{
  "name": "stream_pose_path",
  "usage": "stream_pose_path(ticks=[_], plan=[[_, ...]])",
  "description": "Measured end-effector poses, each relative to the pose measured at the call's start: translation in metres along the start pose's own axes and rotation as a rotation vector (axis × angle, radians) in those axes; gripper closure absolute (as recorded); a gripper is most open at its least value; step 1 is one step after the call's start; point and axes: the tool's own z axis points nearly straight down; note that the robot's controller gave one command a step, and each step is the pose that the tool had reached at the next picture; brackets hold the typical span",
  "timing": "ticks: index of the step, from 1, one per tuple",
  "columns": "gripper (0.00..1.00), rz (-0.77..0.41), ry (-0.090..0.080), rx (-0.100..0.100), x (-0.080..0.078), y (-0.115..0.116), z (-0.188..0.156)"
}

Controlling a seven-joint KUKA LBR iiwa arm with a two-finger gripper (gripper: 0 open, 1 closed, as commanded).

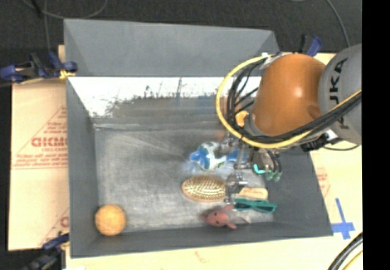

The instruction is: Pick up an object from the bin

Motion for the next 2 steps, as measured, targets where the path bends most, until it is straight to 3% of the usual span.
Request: stream_pose_path(ticks=[1,2], plan=[[0.00,0.000,-0.008,0.000,-0.002,0.000,-0.004],[1.00,-0.333,-0.007,-0.001,0.014,0.007,0.119]])
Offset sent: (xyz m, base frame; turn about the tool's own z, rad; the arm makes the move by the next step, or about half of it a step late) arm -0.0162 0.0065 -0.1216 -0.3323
